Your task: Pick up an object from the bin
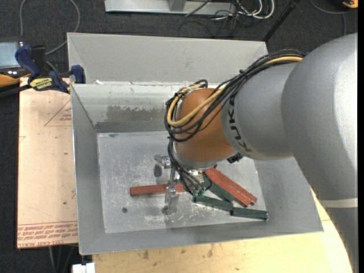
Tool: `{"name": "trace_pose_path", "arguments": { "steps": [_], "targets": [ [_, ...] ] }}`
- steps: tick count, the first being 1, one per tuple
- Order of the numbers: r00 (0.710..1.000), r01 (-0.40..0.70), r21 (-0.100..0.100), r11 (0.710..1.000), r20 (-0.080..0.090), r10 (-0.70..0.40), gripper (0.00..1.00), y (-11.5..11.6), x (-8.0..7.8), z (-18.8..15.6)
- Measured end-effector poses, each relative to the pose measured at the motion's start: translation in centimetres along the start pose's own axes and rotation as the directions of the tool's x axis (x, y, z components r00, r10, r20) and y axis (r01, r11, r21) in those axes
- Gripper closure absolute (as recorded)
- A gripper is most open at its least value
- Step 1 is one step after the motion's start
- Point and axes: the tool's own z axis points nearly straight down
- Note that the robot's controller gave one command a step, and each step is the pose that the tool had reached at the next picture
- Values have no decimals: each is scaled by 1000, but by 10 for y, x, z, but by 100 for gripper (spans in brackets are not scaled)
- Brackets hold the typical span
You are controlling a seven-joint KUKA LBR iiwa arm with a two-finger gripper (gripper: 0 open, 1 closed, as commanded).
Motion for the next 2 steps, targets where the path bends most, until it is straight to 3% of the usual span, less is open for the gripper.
{"name": "trace_pose_path", "arguments": {
  "steps": [1,2],
  "targets": [
    [998,-56,1,998,-2,56,0,-14,3,31],
    [998,-56,0,998,0,56,0,-14,3,31]
  ]
}}
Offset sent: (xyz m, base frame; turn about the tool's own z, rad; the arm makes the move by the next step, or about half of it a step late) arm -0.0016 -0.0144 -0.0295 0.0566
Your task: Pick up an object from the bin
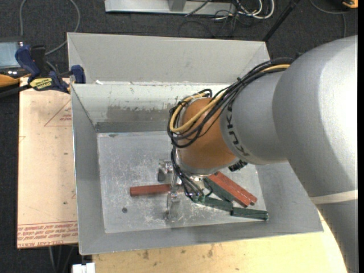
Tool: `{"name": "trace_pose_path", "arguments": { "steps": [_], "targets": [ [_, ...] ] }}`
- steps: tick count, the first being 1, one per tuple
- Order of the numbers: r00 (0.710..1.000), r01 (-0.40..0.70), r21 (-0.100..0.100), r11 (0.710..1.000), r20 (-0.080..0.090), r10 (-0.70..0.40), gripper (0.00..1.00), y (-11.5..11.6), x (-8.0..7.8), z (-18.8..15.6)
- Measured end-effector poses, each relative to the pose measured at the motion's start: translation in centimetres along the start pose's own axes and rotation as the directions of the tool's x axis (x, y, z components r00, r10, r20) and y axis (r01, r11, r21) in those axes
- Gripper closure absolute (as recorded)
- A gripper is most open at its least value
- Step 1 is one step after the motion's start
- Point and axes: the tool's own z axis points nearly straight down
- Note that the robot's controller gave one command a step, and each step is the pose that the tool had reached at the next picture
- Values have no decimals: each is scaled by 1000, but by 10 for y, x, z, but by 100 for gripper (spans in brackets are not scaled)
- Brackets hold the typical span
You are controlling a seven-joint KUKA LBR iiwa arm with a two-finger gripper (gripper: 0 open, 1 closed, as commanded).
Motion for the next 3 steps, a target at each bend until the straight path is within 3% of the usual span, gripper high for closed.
{"name": "trace_pose_path", "arguments": {
  "steps": [1,3],
  "targets": [
    [1000,0,-1,1000,2,0,100,0,-1,-1],
    [1000,1,0,1000,3,-1,100,1,-3,-57]
  ]
}}
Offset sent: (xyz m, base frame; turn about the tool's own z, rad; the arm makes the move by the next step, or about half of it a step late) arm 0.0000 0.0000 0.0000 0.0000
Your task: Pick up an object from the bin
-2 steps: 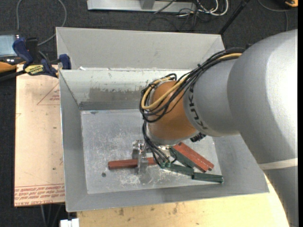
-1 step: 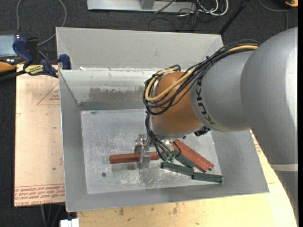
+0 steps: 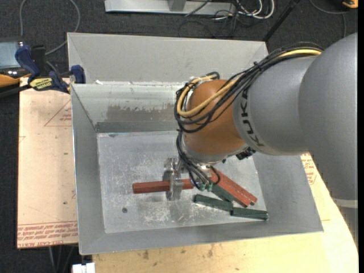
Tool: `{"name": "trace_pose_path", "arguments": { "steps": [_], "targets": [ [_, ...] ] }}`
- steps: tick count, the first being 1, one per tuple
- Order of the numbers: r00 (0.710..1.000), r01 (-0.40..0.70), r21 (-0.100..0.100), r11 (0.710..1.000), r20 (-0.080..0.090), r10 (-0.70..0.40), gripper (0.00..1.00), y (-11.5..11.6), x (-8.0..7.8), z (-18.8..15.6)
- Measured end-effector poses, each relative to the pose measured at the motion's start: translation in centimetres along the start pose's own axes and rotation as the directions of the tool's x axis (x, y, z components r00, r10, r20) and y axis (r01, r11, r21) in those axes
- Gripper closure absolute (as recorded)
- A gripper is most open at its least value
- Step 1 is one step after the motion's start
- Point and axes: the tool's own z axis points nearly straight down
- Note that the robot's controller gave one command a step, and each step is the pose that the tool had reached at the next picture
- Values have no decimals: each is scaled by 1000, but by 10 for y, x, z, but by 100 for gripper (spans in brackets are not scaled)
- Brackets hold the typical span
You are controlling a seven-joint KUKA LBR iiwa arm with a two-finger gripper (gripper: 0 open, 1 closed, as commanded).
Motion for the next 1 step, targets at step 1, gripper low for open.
{"name": "trace_pose_path", "arguments": {
  "steps": [1],
  "targets": [
    [1000,1,0,1000,4,-1,100,0,-2,-53]
  ]
}}
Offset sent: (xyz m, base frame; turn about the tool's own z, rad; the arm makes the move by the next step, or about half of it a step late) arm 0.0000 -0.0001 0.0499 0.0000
